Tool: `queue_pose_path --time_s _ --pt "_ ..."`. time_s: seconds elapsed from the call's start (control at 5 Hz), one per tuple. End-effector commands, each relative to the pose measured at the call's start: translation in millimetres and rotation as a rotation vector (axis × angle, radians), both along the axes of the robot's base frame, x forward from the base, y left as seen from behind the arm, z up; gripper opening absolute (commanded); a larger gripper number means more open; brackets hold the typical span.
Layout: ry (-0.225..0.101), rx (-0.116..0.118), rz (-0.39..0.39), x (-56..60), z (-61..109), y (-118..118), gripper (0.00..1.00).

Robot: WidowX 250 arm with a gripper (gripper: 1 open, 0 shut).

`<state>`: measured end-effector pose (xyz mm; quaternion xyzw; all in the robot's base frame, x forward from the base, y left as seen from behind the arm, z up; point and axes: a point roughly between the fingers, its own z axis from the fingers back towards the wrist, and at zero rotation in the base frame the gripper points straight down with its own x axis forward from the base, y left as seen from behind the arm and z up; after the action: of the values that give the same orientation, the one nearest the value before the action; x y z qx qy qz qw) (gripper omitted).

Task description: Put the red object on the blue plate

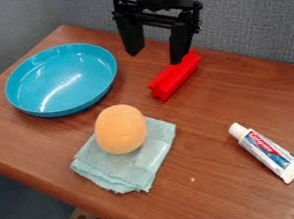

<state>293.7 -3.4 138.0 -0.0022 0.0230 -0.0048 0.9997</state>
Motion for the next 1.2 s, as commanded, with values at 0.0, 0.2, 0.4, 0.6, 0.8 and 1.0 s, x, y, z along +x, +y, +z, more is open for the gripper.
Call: queue_pose_path --time_s 0.0,0.2,0.4,0.6,0.8,1.0 --pt "0.013 0.003 -0.018 5.6 -8.6 2 1.0" --pt "0.008 0.023 -0.039 22.9 -23.2 6 1.0" --pt "-0.002 0.035 -0.035 37.7 -35.0 6 1.0" --pt "-0.006 0.052 -0.027 50.8 -45.8 7 1.0" --pt "-0.008 0.068 -0.025 62.7 -56.1 8 1.0" --pt "-0.007 0.079 -0.023 72.3 -65.1 11 1.0"
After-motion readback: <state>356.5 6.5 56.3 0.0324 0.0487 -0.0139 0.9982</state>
